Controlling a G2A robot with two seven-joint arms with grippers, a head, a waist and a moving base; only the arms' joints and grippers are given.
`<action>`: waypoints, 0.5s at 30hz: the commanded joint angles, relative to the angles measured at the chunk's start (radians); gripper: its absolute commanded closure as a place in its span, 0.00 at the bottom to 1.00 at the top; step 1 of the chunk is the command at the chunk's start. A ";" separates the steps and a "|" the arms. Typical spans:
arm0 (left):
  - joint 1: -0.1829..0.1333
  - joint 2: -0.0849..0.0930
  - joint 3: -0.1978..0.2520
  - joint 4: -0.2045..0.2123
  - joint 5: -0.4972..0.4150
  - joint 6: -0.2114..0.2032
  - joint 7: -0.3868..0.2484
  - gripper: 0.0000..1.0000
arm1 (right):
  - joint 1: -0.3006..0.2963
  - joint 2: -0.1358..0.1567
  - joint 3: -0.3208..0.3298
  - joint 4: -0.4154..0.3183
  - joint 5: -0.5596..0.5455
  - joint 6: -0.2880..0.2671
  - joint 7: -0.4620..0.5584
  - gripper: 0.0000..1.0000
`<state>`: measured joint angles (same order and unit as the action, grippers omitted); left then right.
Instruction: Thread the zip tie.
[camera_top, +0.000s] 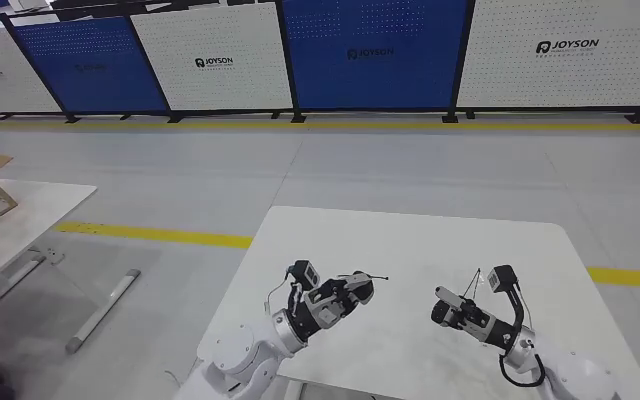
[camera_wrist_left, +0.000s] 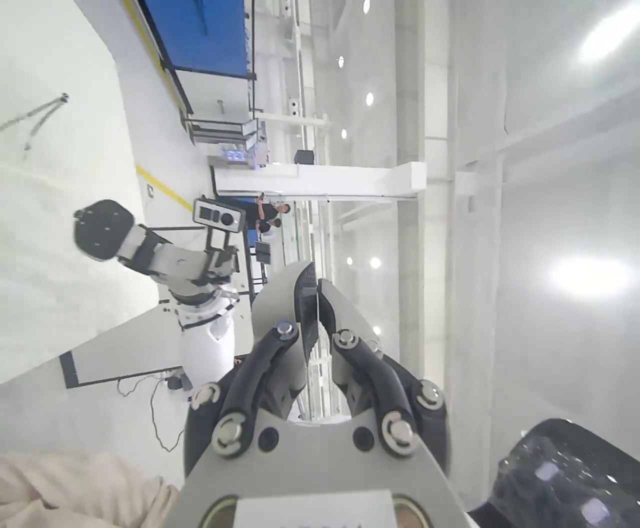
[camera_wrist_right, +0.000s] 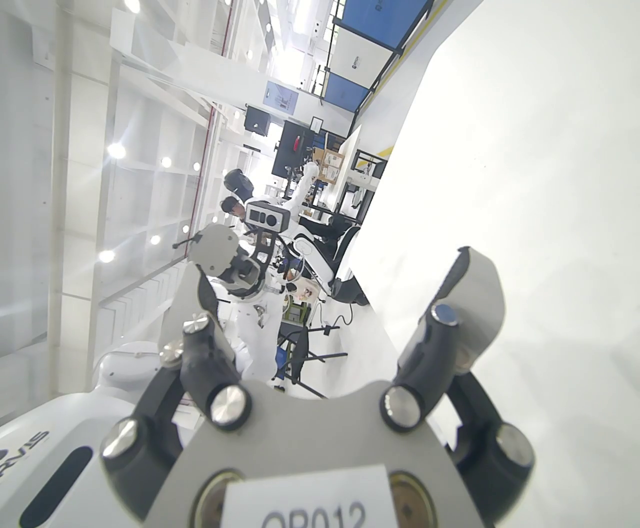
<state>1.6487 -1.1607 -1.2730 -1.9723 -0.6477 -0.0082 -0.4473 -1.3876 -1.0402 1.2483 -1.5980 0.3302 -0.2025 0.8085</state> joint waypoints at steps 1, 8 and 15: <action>-0.005 -0.002 0.018 0.024 0.026 -0.006 0.028 1.00 | 0.000 0.000 0.000 0.000 0.000 0.000 0.000 0.00; -0.004 -0.006 0.034 0.031 0.026 -0.024 0.062 1.00 | 0.000 0.000 0.000 0.000 0.000 0.000 0.000 0.00; -0.004 -0.006 0.034 0.031 0.026 -0.024 0.062 1.00 | 0.000 0.000 0.000 0.000 0.000 0.000 0.000 0.00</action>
<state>1.6442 -1.1664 -1.2389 -1.9414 -0.6218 -0.0325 -0.3852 -1.3876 -1.0402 1.2483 -1.5980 0.3302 -0.2025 0.8085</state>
